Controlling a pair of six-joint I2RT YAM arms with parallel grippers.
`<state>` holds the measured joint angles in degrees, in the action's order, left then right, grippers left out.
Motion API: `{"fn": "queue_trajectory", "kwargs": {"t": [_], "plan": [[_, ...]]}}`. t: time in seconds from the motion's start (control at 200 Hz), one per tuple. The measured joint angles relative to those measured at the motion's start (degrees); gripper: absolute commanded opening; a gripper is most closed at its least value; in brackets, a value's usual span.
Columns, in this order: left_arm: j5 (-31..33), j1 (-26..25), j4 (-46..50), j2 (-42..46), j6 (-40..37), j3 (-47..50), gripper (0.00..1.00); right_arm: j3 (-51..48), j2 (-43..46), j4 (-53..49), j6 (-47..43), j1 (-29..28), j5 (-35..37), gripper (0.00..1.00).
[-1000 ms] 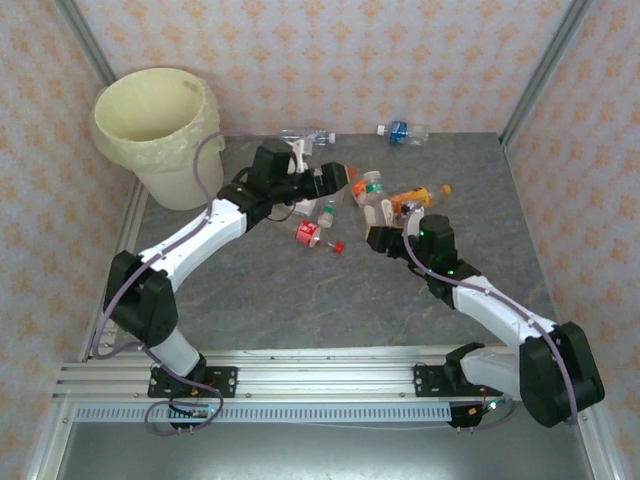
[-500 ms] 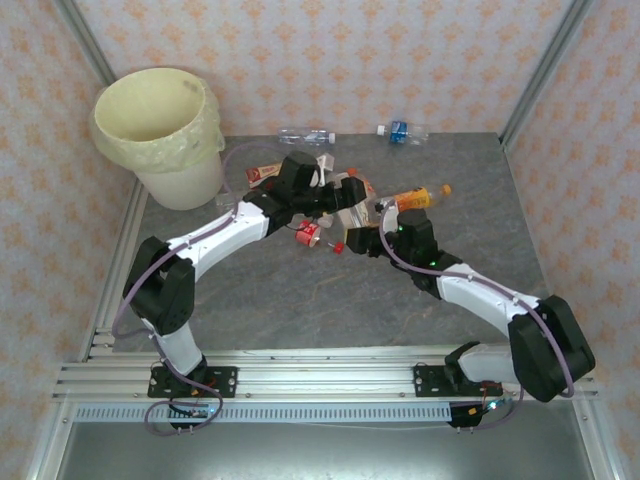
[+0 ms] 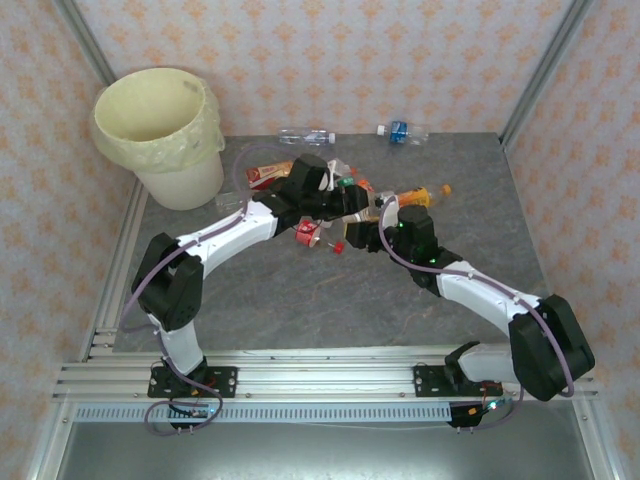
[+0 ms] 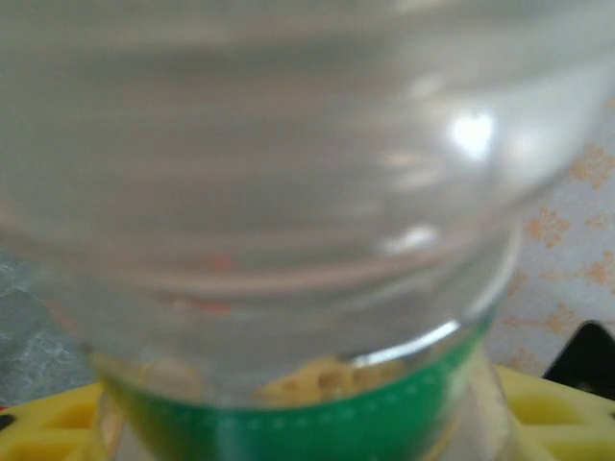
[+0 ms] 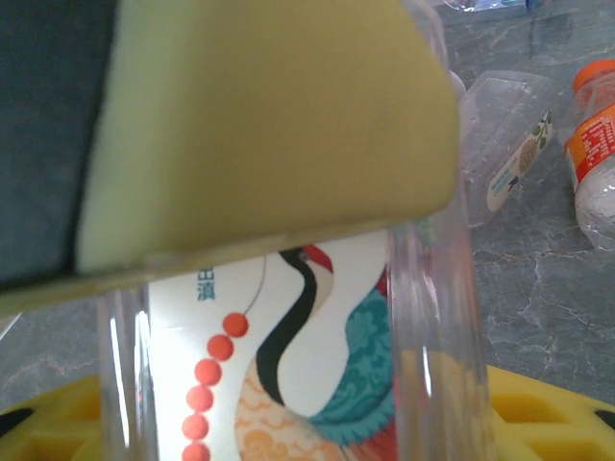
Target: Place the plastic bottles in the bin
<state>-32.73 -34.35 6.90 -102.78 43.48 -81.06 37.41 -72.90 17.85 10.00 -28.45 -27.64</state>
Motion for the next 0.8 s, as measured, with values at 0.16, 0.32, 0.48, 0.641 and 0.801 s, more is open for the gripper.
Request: {"fn": "queue_trajectory", "kwargs": {"t": [0.16,0.32,0.48,0.641,0.801], "plan": [[0.28,0.00,0.79,-0.15,-0.46,-0.74,0.52,0.04,0.00,0.31,0.07,0.00,0.17,0.52],[1.05,-0.17,1.92,-0.15,-0.46,-1.44,0.50,0.09,0.00,0.09,0.94,-0.02,-0.02,0.80],[2.21,-0.55,2.10,-0.37,-0.42,-1.49,0.51,0.09,0.13,-1.44,1.11,-0.13,0.28,0.99],[3.48,-0.55,2.99,-0.87,-0.44,-1.62,0.51,-0.76,2.67,-2.43,2.73,-0.13,2.47,0.99],[5.18,-0.52,3.50,-0.90,-0.46,-1.90,0.51,-3.69,8.76,-2.43,3.69,-0.13,5.40,0.99]]}}
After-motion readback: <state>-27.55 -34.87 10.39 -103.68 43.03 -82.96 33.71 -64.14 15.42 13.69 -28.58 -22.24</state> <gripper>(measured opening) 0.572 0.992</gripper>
